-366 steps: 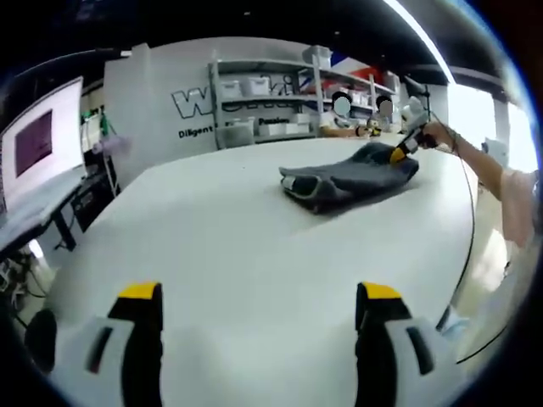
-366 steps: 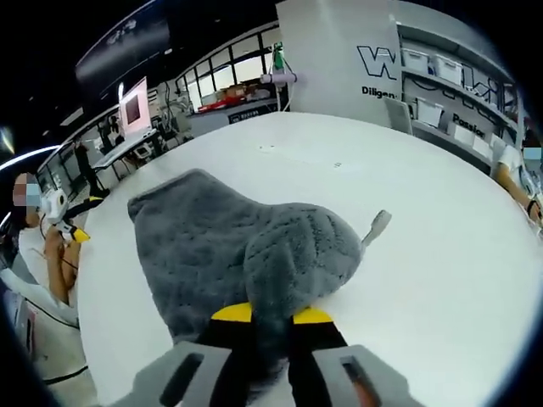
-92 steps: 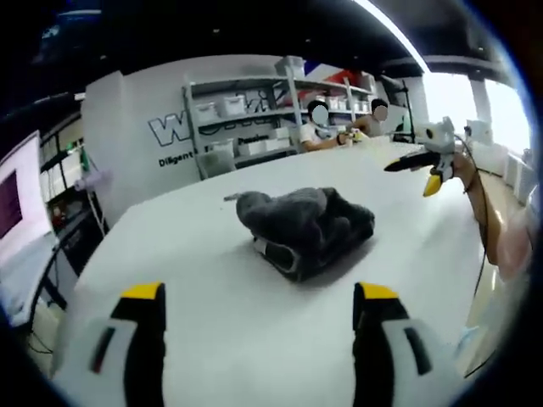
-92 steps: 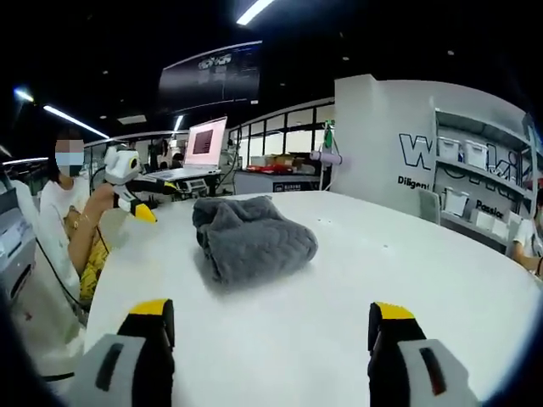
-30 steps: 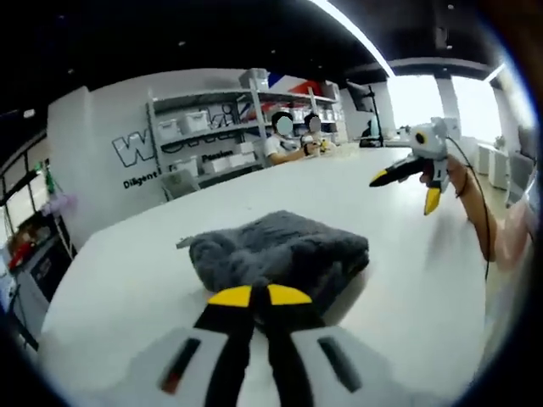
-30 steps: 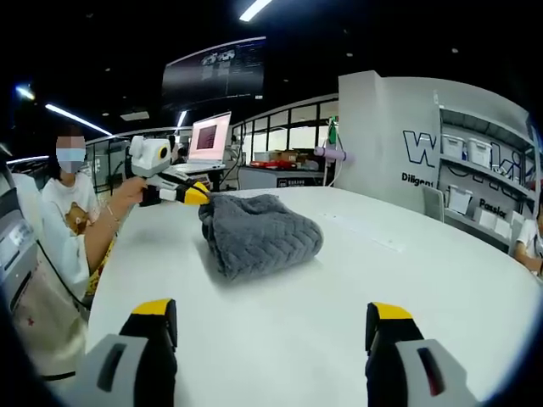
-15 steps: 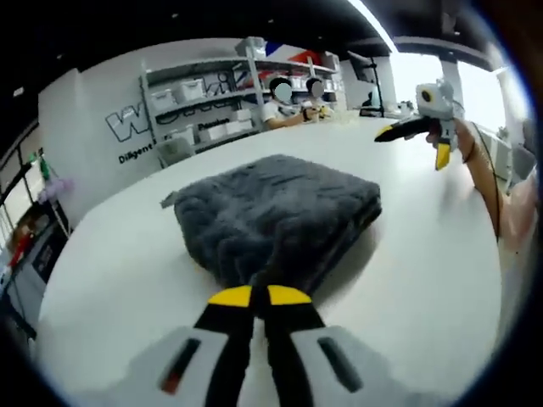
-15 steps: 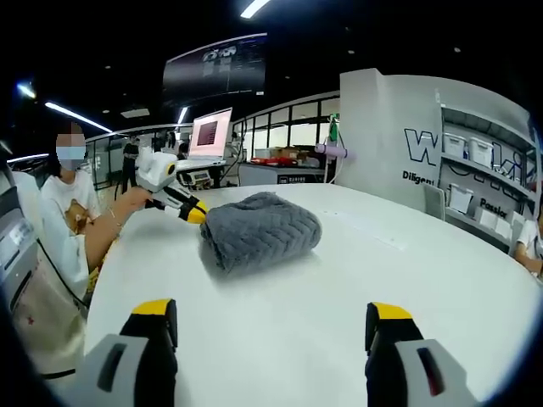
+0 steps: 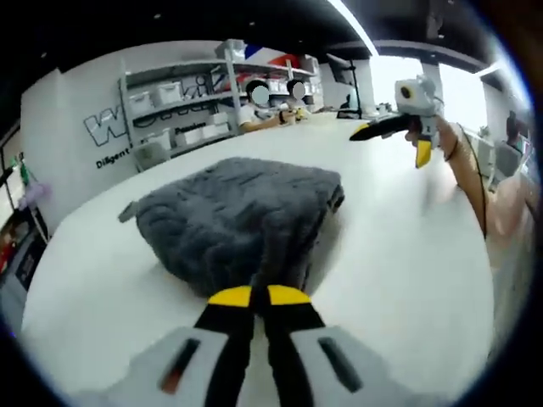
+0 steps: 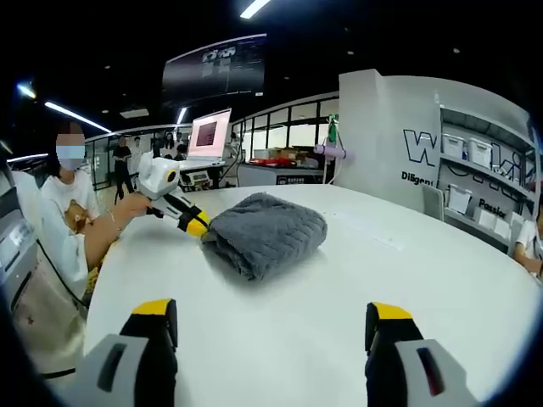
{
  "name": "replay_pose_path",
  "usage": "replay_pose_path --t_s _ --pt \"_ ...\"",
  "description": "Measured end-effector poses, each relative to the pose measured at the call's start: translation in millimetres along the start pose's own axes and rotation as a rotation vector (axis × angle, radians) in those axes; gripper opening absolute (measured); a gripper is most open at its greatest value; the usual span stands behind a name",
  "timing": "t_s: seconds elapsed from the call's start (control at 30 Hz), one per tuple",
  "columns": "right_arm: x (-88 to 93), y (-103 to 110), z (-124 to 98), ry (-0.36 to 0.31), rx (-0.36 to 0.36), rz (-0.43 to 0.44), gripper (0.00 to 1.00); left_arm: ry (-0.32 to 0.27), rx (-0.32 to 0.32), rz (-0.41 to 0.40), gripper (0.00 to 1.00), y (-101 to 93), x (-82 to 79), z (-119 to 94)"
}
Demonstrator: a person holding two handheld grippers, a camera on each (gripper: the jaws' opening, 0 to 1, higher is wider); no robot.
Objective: Fold the towel on the table until its edges align and the towel forms a compact rectangular stack.
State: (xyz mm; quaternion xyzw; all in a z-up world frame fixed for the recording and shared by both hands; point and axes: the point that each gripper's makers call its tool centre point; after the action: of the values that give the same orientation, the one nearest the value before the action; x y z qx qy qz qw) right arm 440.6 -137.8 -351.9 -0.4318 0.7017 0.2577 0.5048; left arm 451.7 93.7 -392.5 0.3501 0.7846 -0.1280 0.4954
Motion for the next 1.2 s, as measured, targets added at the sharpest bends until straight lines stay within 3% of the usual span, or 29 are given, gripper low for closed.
replay_pose_path --t_s 0.2,0.43,0.63,1.0,1.2 --pt "1.0 1 1 0.003 -0.006 -0.001 0.96 -0.015 -0.006 -0.016 0.06 3.2 -0.2 -2" --pt "1.0 1 1 0.003 -0.007 0.002 0.96 0.005 -0.085 0.020 0.06 19.4 0.0 -5" --pt "1.4 2 1 0.005 -0.010 0.001 0.96 -0.036 -0.077 0.003 0.09 17.5 -7.5 -13" --pt "1.8 2 1 0.007 -0.012 0.003 0.96 -0.139 -0.114 0.068 0.21 16.7 -53.2 -46" --pt "1.1 2 1 0.004 -0.008 0.005 0.95 -0.219 -0.132 0.123 0.26 28.8 -83.9 -53"
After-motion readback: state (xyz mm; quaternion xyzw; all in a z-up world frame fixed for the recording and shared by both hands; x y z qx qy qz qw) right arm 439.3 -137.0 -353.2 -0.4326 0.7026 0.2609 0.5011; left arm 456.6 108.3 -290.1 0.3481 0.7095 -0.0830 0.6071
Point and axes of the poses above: the point that each gripper's makers call its tool centre point, and the gripper's own axes: z roughly forward along the fingers, y roughly to its left, x roughly out of its underside, and after that the axes turned 3 degrees about x, right-handed
